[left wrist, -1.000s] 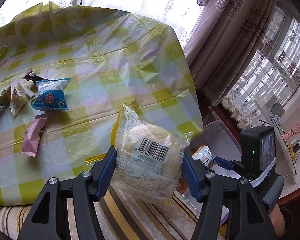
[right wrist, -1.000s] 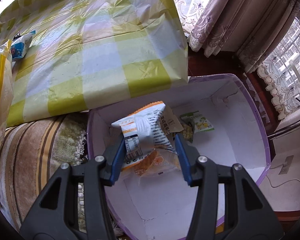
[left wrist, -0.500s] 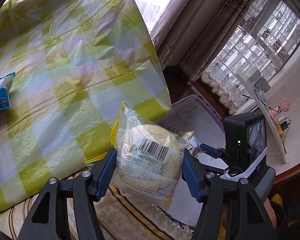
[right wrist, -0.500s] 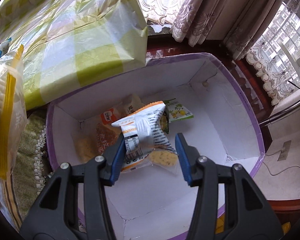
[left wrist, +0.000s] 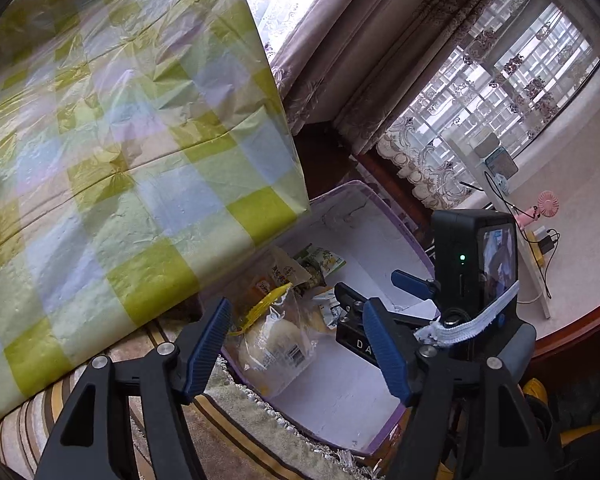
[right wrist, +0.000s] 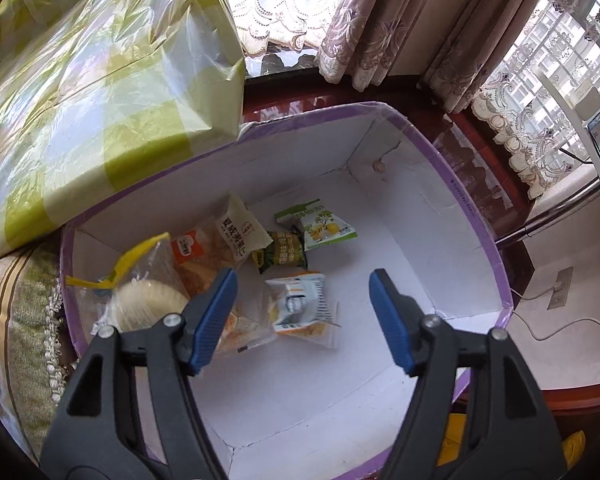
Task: Organize snacks
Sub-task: 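Move both grippers back over the snack pile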
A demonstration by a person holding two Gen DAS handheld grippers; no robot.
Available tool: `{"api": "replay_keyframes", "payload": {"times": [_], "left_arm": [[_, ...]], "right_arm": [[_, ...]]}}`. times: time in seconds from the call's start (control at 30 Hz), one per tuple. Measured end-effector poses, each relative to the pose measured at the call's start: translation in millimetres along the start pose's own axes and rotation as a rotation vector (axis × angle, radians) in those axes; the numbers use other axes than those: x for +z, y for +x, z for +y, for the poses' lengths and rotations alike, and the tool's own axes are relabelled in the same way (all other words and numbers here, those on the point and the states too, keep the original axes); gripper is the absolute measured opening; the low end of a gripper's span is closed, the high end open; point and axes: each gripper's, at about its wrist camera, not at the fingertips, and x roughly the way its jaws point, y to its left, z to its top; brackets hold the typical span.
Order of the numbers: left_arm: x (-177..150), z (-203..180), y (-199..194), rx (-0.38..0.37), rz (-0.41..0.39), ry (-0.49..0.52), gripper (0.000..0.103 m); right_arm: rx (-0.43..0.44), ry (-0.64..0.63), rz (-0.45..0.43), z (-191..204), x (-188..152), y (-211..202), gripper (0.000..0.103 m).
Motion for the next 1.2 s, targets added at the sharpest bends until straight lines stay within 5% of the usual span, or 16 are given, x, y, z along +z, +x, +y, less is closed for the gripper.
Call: {"api": "replay_keyframes", "payload": {"times": [0.5, 0.77, 1.2], "left_arm": [[5.7, 59.3, -64.1, 0.191, -0.213, -0.077, 0.069], [-0.2, 122.6, -112.5, 0.306, -0.349, -0.189, 0.069], [-35.8, 235.9, -188.4, 0.513, -0.487, -0.395, 0.071]], "right_arm": [[0.157, -0.009, -0.048, 62.6, 15.8, -34.5, 0.082], [0.247, -0.039, -0.097, 120.1, 23.8, -56.5, 0.083], [0.270, -0.142, -0.163, 191.0, 33.0, -76.5, 0.085]]}}
